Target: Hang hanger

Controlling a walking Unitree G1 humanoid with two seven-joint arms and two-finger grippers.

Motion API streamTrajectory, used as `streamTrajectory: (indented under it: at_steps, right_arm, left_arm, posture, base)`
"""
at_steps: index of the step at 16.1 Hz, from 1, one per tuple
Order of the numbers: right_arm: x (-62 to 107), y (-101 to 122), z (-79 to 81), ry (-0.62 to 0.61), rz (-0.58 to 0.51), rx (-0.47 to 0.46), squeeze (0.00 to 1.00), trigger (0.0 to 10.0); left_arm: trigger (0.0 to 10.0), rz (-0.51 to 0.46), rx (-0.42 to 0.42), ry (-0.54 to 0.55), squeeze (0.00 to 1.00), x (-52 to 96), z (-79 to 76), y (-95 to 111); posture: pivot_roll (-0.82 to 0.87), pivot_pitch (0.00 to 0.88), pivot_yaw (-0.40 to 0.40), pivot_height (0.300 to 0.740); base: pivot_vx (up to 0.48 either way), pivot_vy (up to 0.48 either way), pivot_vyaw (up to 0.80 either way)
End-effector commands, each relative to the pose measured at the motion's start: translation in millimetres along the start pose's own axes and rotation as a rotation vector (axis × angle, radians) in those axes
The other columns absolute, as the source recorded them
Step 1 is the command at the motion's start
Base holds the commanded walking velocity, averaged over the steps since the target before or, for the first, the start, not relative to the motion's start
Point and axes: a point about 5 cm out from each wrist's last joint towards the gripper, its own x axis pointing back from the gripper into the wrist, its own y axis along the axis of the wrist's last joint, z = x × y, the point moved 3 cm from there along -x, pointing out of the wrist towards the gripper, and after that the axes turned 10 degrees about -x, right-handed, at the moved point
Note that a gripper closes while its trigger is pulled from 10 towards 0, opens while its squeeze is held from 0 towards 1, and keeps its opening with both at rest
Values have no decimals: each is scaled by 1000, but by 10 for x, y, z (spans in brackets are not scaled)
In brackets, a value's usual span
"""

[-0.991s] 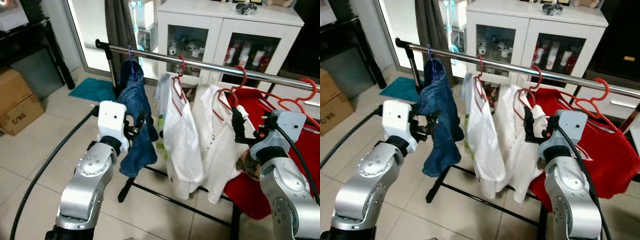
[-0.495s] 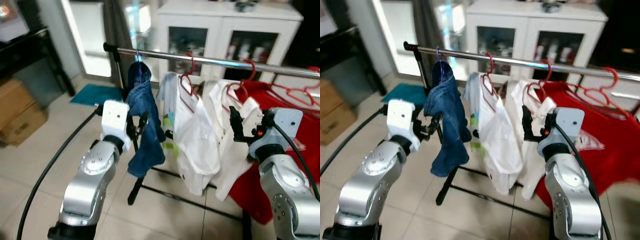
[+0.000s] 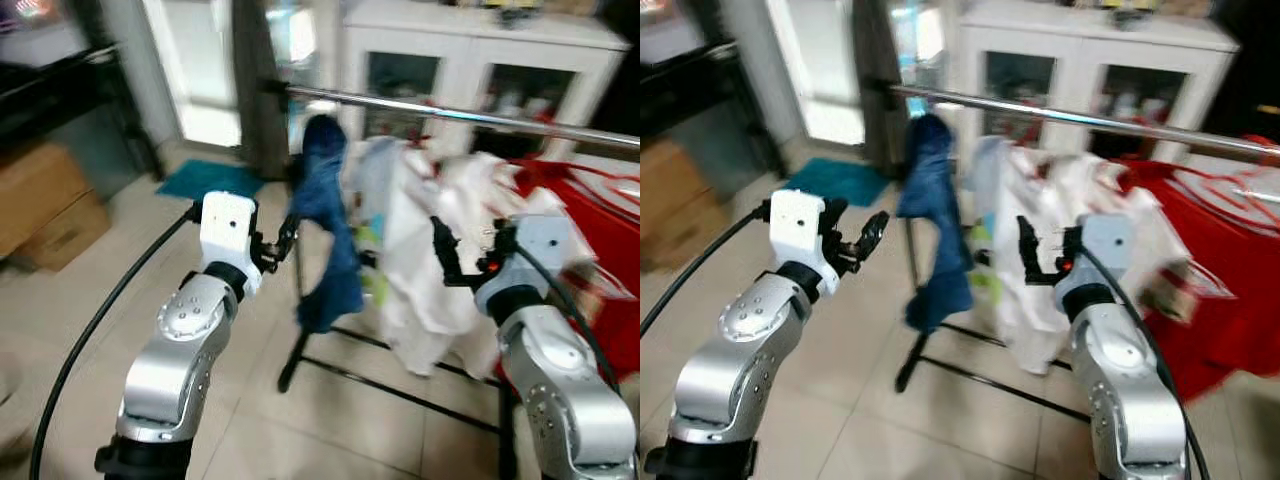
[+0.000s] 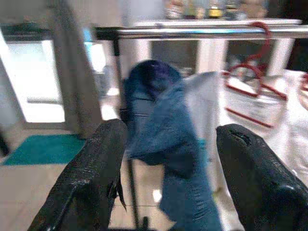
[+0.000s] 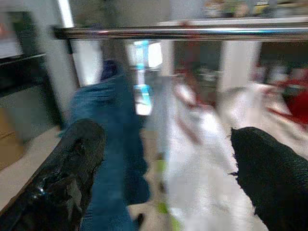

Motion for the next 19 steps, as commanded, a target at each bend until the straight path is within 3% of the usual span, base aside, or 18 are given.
streamTrajectory:
  at_steps: [1,7,11,14,19]
  right_arm:
    - [-11,7,-2,-4,0,5,0,10000]
    - [-64,-13,80,41,15,-81,0,10000]
    - [-91,44,83,25,-18,-22,0,10000]
    - [-96,64,79,18,-28,-12,0,10000]
    - [-109,98,125,34,-37,-11,0,10000]
  left_arm:
    - [10000,4,-3,-5,0,-15,11,-9]
    - [10000,51,-23,27,0,40,86,-94]
    - [10000,74,-35,48,0,56,159,-131]
    - [10000,75,-47,40,0,59,157,-128]
    - [10000,81,-42,25,0,55,120,-130]
  posture:
    - [-160,0,46,740]
    - [-139,0,29,740]
    - [-130,0,25,740]
    - [-129,0,27,740]
    - [-136,6,29,740]
  base:
    - [0,0,800]
    - [41,0,140]
    - [287,0,0]
    - [296,0,800]
    - [283,0,0]
